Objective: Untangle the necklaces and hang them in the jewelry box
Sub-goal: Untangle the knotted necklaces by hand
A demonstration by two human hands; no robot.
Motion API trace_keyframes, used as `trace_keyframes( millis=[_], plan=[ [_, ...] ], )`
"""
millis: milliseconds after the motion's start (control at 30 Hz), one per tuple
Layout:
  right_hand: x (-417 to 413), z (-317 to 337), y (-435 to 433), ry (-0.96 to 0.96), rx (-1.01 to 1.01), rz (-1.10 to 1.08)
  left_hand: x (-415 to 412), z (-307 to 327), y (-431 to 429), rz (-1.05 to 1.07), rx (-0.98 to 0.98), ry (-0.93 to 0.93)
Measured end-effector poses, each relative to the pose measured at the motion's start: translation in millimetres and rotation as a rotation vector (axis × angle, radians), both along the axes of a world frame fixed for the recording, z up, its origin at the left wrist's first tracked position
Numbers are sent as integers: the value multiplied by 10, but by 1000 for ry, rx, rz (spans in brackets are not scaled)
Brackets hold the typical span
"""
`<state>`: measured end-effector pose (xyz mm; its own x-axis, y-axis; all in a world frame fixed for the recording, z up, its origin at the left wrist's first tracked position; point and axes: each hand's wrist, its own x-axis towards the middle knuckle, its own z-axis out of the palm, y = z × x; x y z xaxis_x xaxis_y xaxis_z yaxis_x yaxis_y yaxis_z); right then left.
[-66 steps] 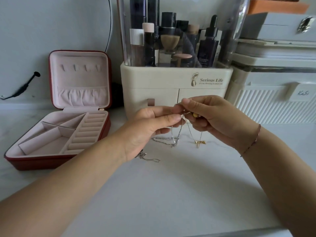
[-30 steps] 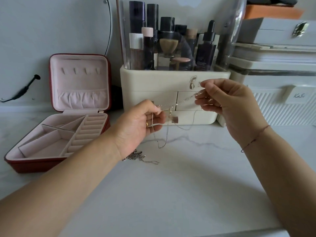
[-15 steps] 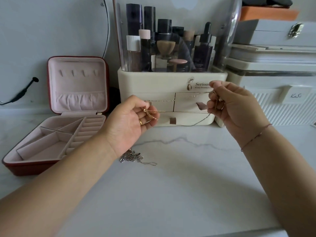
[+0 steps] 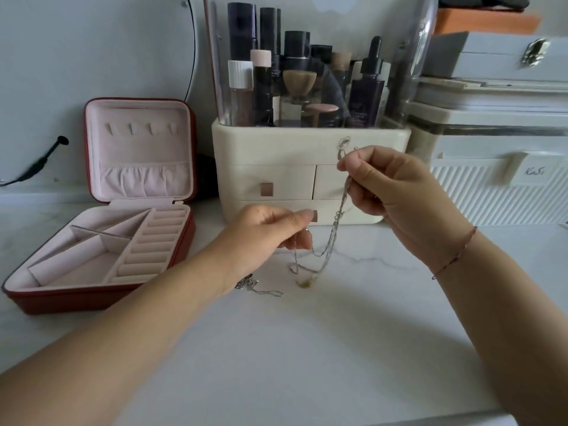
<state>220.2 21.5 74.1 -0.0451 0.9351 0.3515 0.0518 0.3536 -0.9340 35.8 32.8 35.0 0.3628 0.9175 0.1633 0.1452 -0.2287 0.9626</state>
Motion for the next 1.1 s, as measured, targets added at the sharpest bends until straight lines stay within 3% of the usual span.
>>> trace_keyframes(
  millis=[267,500,700,1100],
  plan=[
    [-105,-66,-27,-151,-49,232,-12,5,25,-64,-83,-87],
    [-120,-80,-23,-232,-30,198,-11,22,-24,-207,-164,-131],
    [-89,-85,-9,-358,32,107,-35,19,13,-107,-115,-148],
    [-49,-72,4,-293,130,-8,-48,35,37,-6,-101,-144]
  ],
)
